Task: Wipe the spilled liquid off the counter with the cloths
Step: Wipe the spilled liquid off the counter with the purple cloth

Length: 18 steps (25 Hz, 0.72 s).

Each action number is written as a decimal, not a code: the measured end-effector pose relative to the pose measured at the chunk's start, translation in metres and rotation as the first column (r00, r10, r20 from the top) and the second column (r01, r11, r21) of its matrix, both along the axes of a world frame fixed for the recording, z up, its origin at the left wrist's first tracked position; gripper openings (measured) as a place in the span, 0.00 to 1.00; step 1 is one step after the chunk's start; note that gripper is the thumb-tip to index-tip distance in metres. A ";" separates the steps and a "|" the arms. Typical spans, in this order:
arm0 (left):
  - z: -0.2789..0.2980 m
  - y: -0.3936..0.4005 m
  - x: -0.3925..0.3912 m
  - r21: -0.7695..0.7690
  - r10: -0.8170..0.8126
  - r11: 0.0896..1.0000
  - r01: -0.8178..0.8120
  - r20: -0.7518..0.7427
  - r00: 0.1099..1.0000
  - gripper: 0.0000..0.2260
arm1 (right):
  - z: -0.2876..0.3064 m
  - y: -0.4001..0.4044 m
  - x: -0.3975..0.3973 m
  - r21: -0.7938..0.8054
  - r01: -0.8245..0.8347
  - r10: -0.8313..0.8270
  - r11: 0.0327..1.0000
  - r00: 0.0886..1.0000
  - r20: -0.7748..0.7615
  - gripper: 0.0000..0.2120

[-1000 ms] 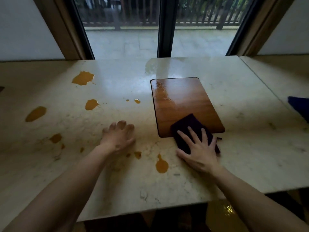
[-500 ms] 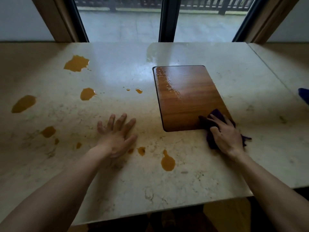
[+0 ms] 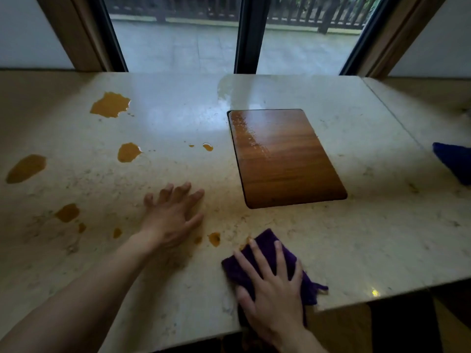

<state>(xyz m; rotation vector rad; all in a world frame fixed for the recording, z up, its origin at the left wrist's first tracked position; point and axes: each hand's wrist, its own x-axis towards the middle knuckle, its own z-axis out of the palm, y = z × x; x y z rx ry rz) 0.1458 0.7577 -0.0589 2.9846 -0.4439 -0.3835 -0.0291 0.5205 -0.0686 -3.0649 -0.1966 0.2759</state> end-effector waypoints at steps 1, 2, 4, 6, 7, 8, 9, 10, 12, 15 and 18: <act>0.002 0.007 0.004 0.002 -0.023 1.000 0.023 0.039 0.999 0.31 | 0.002 0.011 0.020 0.041 0.046 -0.046 0.998 0.999 0.006 0.31; 0.003 0.013 0.011 -0.011 -0.049 0.999 0.050 0.084 0.995 0.31 | 0.006 0.019 0.045 0.076 0.086 -0.087 0.993 0.996 0.011 0.30; 0.005 0.024 0.028 0.001 -0.118 0.993 0.119 0.134 0.984 0.27 | 0.010 0.023 0.098 0.096 0.137 -0.138 0.986 0.990 0.010 0.28; 0.004 0.031 0.038 0.068 -0.179 0.983 0.172 0.122 0.976 0.26 | 0.012 0.019 0.151 0.114 0.158 -0.153 0.981 0.987 -0.057 0.28; 0.001 0.034 0.040 0.086 -0.190 0.980 0.181 0.107 0.976 0.26 | 0.011 0.016 0.180 0.115 0.159 -0.155 0.981 0.987 -0.037 0.28; -0.003 0.035 0.040 0.086 -0.191 0.979 0.183 0.100 0.976 0.27 | 0.009 0.014 0.212 0.129 0.162 -0.164 0.978 0.986 0.010 0.28; -0.006 0.034 0.038 0.077 -0.187 0.981 0.179 0.111 0.976 0.27 | 0.005 0.013 0.245 0.136 0.172 -0.180 0.976 0.982 0.053 0.27; -0.008 0.035 0.036 0.065 -0.184 0.982 0.177 0.139 0.973 0.26 | 0.004 0.013 0.279 0.134 0.196 -0.207 0.971 0.976 0.074 0.27; -0.011 0.035 0.037 0.061 -0.212 0.977 0.204 0.228 0.950 0.25 | 0.001 0.013 0.350 0.137 0.248 -0.257 0.959 0.965 0.054 0.27; -0.020 0.033 0.042 0.048 -0.236 0.970 0.239 0.434 0.869 0.18 | 0.003 0.007 0.451 0.133 0.310 -0.316 0.941 0.949 0.025 0.28; -0.036 0.024 0.048 -0.030 -0.140 0.982 0.186 0.545 0.827 0.12 | 0.004 0.009 0.543 0.128 0.353 -0.360 0.927 0.932 0.031 0.29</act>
